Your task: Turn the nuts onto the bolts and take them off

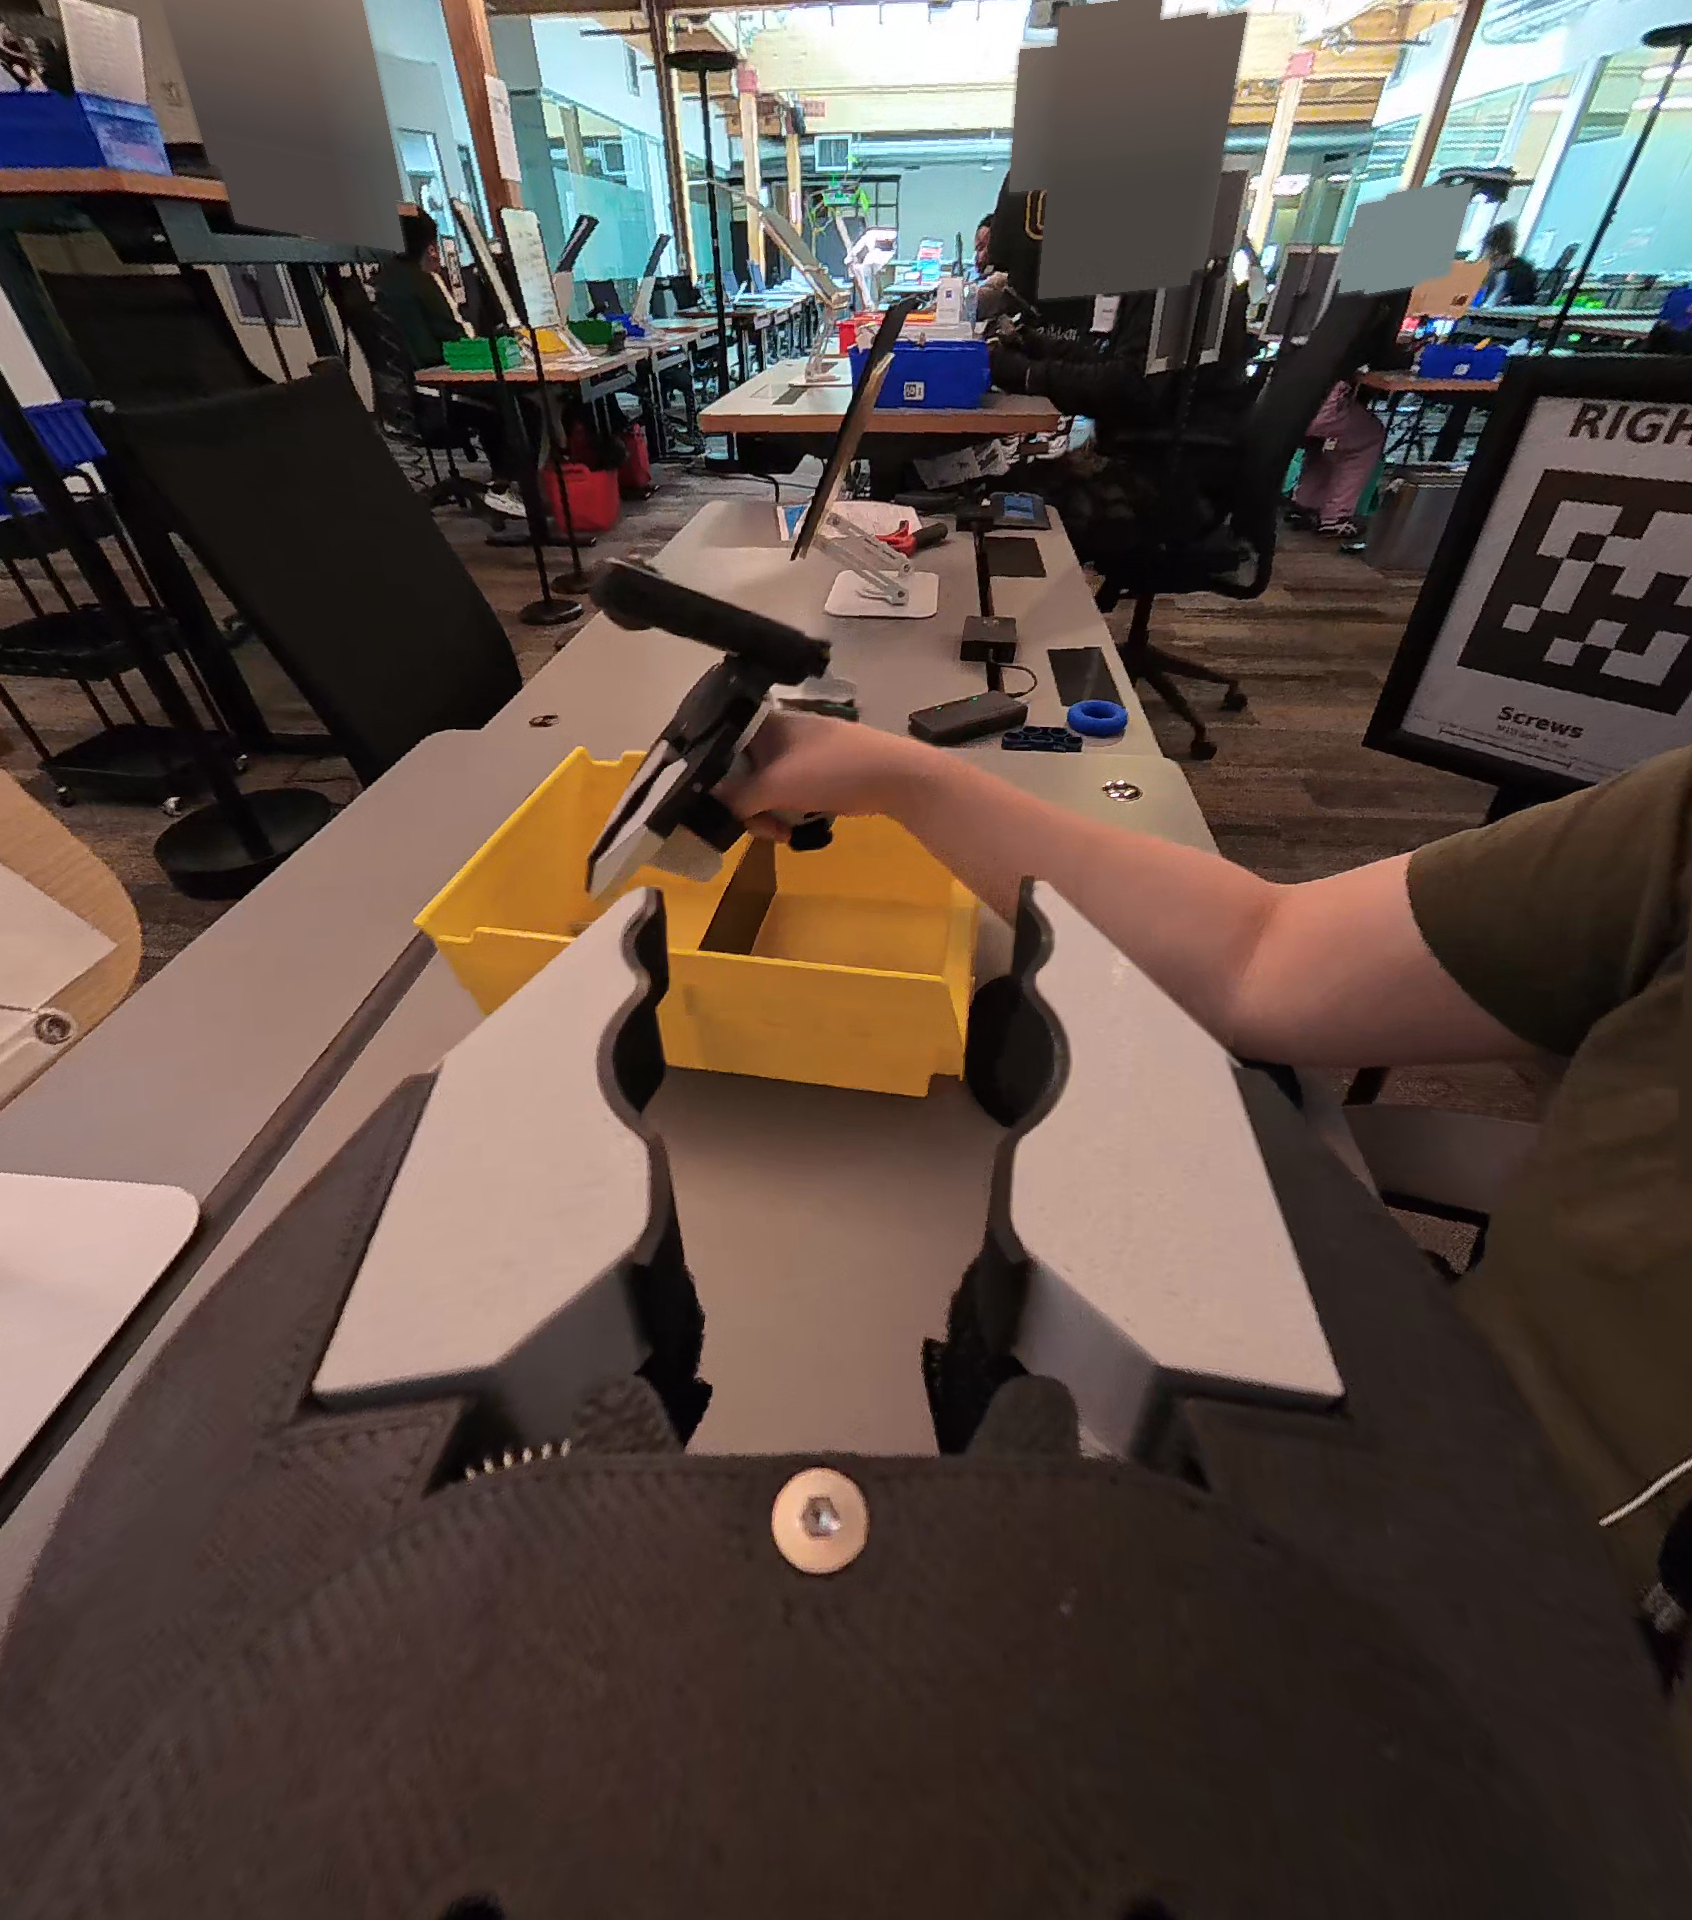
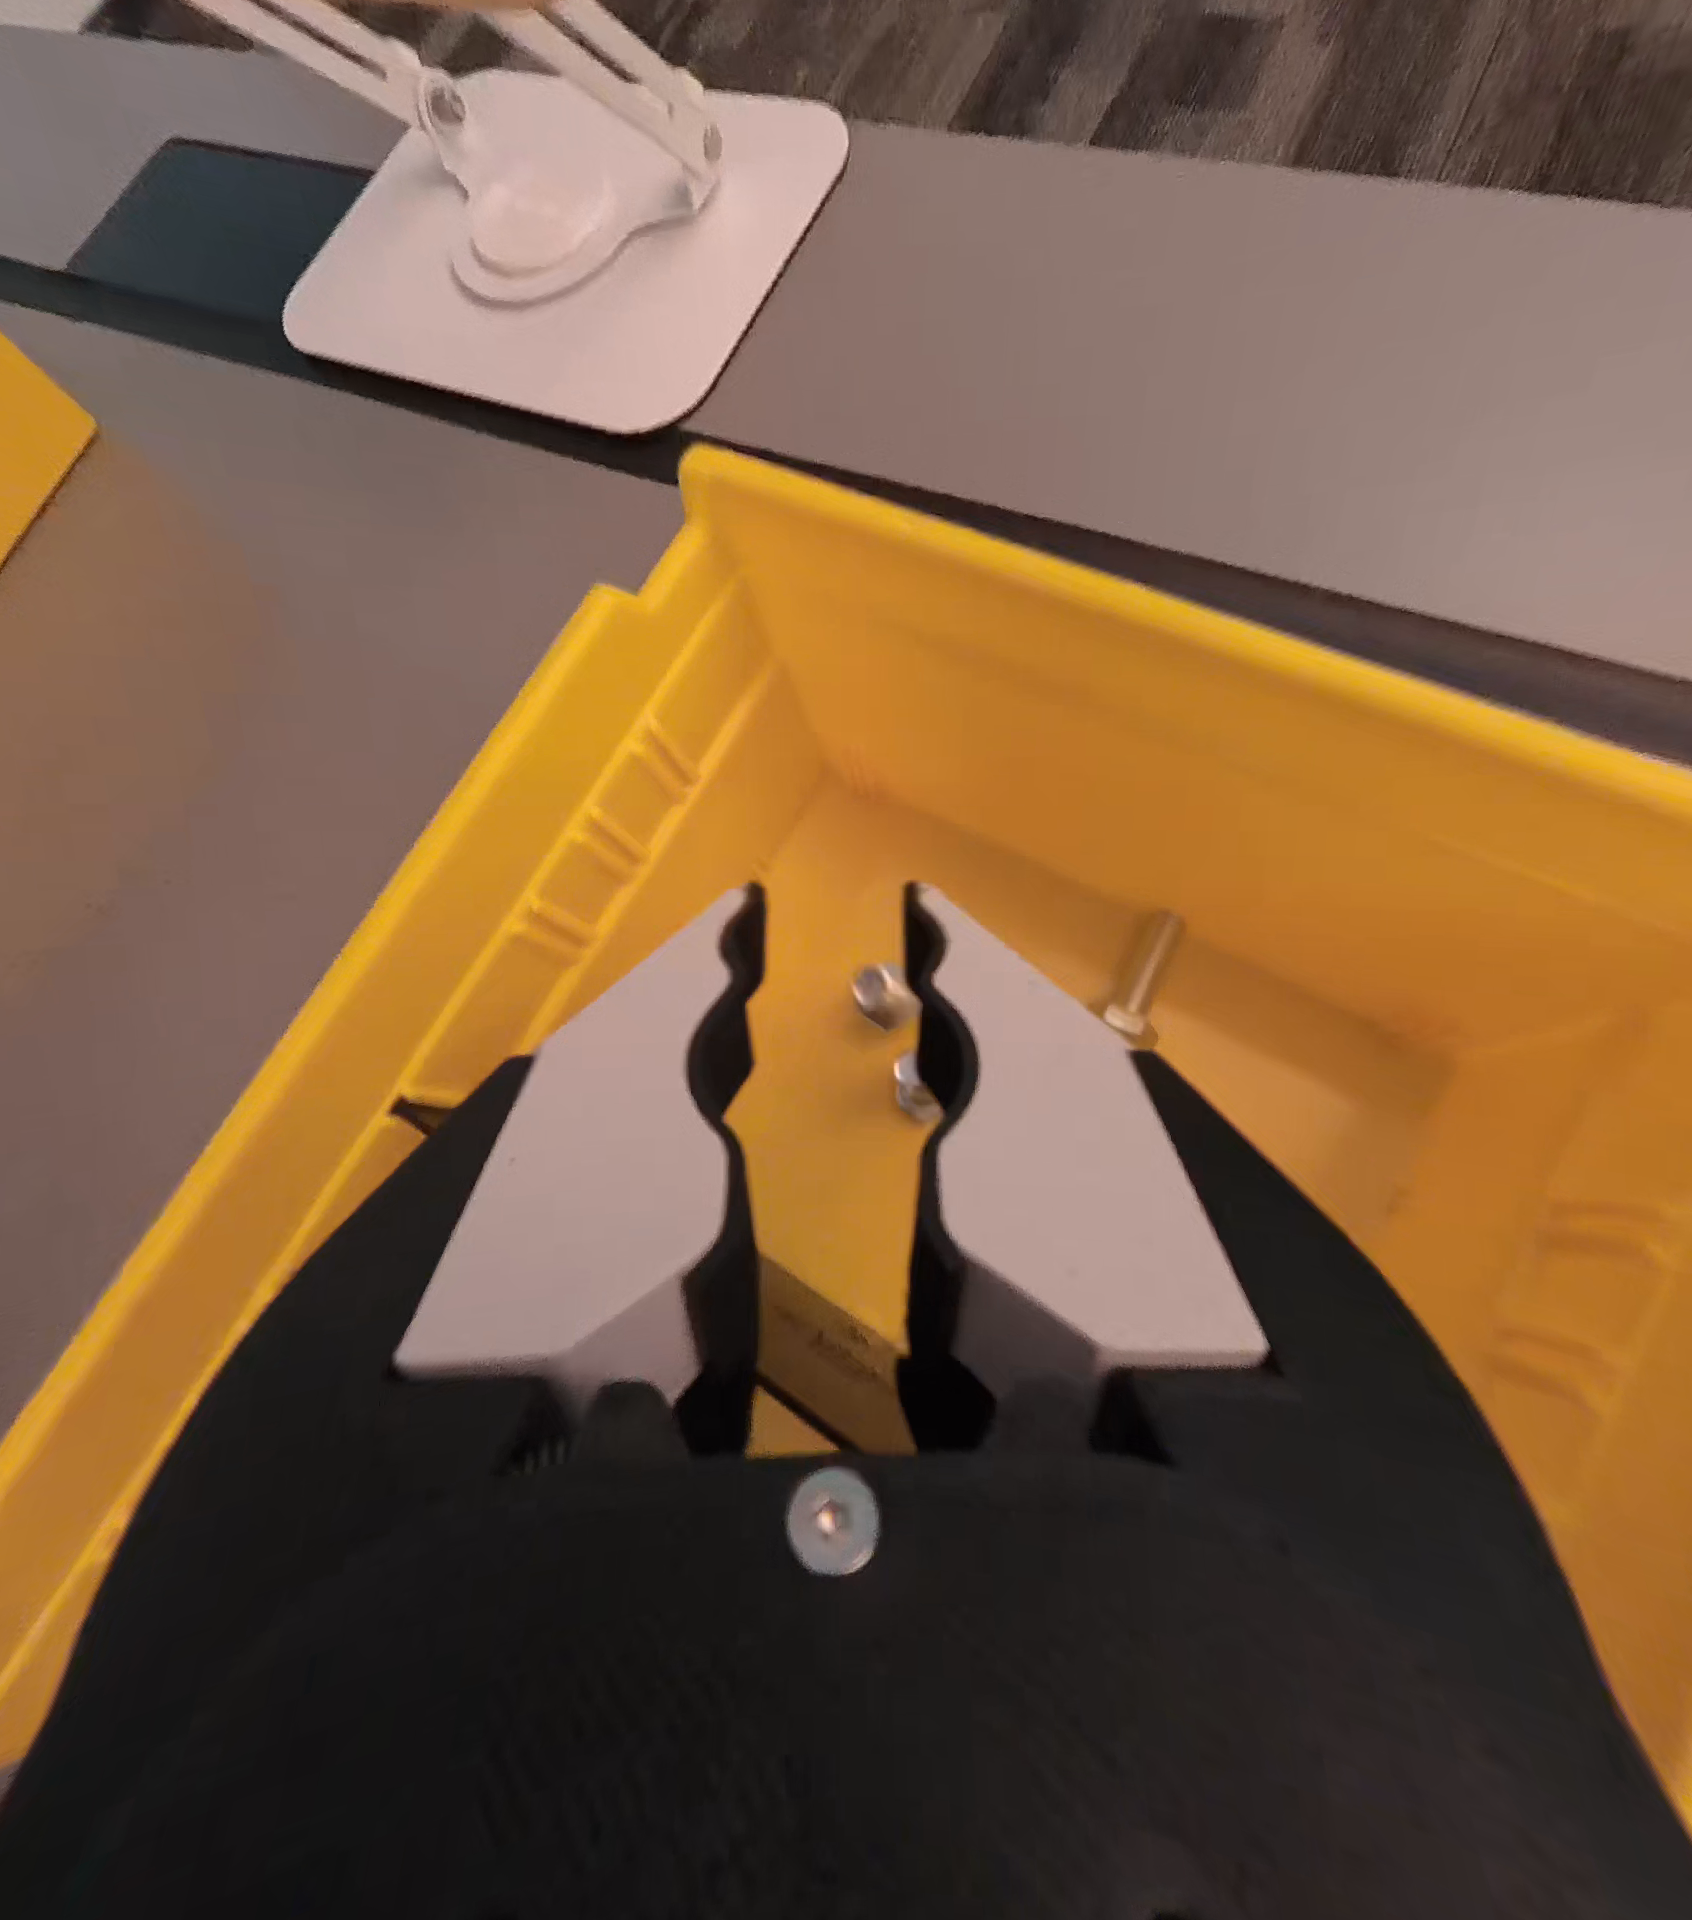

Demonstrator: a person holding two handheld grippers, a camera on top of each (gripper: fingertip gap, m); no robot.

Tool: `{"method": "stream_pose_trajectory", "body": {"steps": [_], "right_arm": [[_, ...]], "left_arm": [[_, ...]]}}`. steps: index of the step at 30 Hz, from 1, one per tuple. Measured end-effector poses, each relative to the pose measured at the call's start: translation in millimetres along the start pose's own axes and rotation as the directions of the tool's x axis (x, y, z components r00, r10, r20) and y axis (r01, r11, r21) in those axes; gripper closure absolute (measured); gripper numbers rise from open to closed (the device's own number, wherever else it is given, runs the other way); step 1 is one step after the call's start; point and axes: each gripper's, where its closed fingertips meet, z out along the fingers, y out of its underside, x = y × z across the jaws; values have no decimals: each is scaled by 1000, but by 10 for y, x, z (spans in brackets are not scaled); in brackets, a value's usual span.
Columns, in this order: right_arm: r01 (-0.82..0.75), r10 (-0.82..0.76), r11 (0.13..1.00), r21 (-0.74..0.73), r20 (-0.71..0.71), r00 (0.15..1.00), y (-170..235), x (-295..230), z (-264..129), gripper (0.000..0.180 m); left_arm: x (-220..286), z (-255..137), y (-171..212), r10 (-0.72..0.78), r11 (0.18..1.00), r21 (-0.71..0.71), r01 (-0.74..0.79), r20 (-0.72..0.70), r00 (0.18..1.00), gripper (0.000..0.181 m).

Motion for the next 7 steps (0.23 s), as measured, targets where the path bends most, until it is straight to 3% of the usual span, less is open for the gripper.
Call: {"method": "stream_pose_trajectory", "body": {"steps": [4,7], "right_arm": [[82,-77,982,171,-36,996,-413,-101,-232,145],[142,-150,901,411,-11,989,-861,-466,-617,143]], "left_arm": [[250,-28,-149,-21,998,62,29,-119,993,109],[601,-175,-418,-81,975,169,147,-345,935,106]]}}
